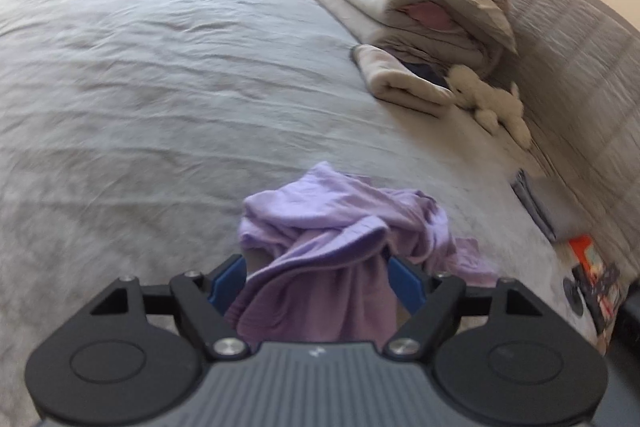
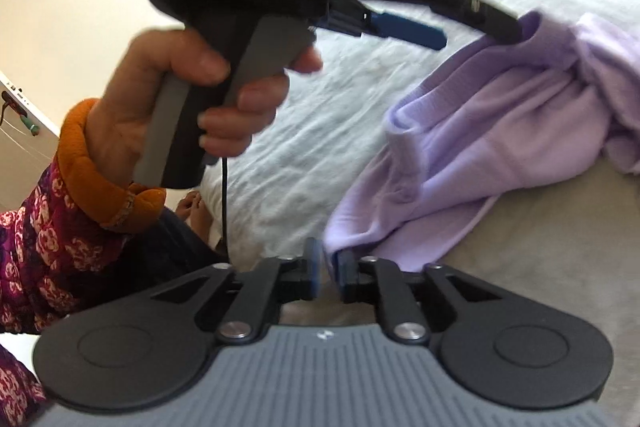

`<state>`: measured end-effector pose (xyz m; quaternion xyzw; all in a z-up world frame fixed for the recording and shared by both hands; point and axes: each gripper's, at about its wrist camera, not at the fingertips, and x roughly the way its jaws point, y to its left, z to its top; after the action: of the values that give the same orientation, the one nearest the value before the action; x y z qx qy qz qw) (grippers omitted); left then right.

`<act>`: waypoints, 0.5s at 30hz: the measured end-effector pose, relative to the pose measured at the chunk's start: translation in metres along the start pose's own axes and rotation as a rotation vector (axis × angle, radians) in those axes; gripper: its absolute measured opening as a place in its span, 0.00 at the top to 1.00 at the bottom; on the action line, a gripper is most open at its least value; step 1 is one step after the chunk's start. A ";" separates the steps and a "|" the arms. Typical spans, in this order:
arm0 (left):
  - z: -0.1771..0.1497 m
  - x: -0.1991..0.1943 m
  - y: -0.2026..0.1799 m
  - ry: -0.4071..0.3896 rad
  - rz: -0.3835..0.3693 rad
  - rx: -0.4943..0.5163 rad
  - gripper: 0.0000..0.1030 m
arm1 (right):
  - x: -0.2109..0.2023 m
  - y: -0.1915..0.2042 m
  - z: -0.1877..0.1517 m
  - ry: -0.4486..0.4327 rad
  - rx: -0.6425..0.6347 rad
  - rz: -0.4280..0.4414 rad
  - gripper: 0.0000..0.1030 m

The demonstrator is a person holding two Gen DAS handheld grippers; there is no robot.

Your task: Fold clothes

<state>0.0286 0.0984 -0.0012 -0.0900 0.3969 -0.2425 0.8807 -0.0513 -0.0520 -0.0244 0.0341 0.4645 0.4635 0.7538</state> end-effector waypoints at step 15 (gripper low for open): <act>-0.002 0.025 -0.038 -0.053 0.058 0.166 0.53 | -0.066 -0.087 -0.018 -0.231 0.158 -0.537 0.38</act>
<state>0.0279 0.0529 -0.0052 -0.0116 0.3543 -0.2465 0.9020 -0.0159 -0.1562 -0.0321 0.0211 0.4029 0.2033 0.8921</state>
